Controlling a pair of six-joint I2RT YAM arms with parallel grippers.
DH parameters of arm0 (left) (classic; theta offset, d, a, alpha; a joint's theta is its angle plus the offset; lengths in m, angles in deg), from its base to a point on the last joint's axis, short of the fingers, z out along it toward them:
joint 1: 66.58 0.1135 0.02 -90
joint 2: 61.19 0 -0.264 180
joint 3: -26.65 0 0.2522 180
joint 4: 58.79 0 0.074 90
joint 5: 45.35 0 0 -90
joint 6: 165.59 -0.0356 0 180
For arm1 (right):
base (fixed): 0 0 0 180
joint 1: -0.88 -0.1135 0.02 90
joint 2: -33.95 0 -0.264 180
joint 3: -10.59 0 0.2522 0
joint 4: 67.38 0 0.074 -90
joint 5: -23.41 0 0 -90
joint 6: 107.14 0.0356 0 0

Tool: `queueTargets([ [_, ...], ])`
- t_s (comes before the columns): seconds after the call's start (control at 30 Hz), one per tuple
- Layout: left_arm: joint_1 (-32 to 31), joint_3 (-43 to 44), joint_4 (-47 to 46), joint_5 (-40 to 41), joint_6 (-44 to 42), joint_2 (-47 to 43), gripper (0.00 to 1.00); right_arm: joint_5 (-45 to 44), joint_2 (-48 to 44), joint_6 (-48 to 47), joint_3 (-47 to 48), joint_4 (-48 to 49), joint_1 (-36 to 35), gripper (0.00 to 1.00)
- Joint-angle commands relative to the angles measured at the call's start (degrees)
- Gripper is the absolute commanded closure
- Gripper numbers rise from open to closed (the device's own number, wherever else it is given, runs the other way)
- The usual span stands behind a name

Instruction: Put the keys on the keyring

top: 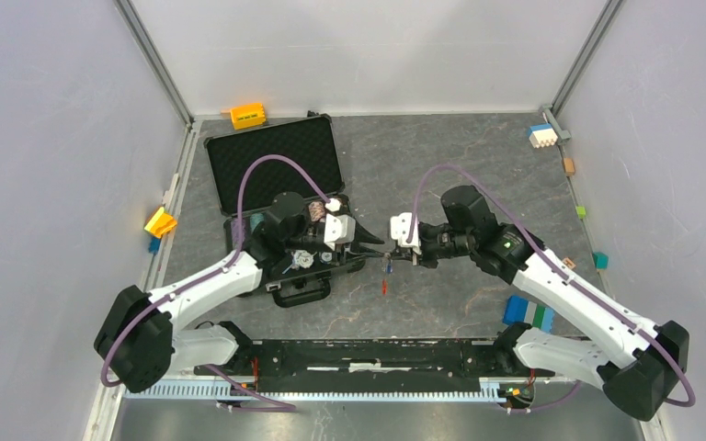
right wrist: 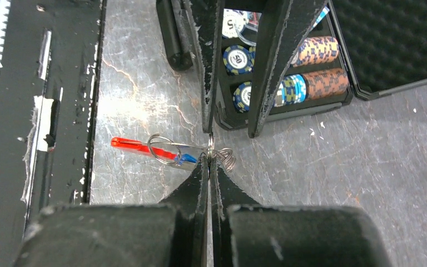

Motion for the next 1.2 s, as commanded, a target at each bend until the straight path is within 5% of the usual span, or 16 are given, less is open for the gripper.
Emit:
queueTargets([
  [0.0,0.2,4.0,10.9,2.2,-10.8,-1.0,0.62,-6.2,1.7,-0.6,4.5,-1.6,-1.9,1.0],
  [0.37,0.2,2.3,9.0,0.8,-17.4,0.5,0.56,-14.4,7.0,-0.2,10.2,-5.9,-5.6,1.0],
  [1.17,0.2,-3.0,-7.2,-0.8,-9.8,2.6,0.71,-15.9,9.0,-0.2,11.6,-7.0,-6.8,1.0],
])
